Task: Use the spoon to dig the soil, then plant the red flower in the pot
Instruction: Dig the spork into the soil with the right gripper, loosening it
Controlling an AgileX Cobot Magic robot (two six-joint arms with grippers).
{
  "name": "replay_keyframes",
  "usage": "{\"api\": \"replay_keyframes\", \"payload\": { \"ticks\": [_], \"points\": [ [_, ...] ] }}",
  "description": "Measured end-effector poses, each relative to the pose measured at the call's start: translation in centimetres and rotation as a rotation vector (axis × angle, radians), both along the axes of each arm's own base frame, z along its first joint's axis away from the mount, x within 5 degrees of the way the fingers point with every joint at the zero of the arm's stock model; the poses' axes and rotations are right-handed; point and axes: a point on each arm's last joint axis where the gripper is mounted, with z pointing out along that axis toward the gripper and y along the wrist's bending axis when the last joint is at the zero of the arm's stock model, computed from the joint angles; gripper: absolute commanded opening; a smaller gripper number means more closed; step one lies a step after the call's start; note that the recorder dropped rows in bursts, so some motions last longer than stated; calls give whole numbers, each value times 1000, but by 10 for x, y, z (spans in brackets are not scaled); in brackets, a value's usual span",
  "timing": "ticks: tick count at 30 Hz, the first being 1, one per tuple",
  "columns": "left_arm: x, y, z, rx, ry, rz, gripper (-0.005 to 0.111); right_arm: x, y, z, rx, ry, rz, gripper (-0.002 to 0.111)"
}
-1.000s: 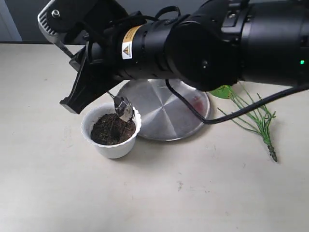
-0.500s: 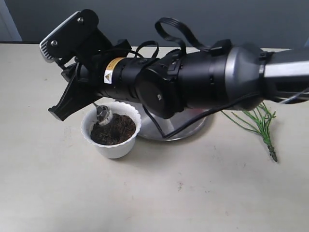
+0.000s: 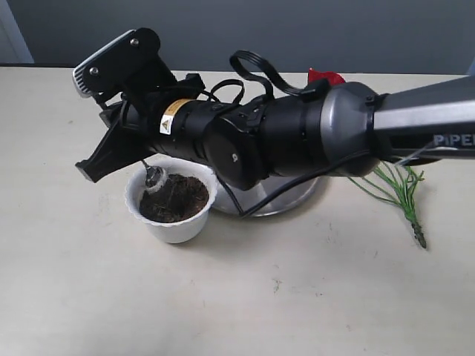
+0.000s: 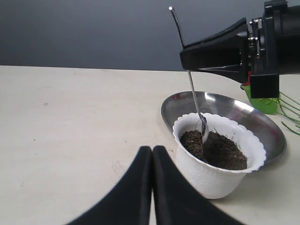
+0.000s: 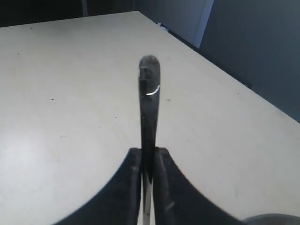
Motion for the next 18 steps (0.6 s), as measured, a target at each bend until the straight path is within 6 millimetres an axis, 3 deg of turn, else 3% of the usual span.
{"api": "replay_keyframes", "payload": {
  "ticks": [11, 18],
  "points": [
    [0, 0, 0, 0, 0, 0, 0, -6, -10, 13, -94, 21, 39, -1],
    [0, 0, 0, 0, 0, 0, 0, 14, -10, -17, -109, 38, -19, -1]
  ]
}}
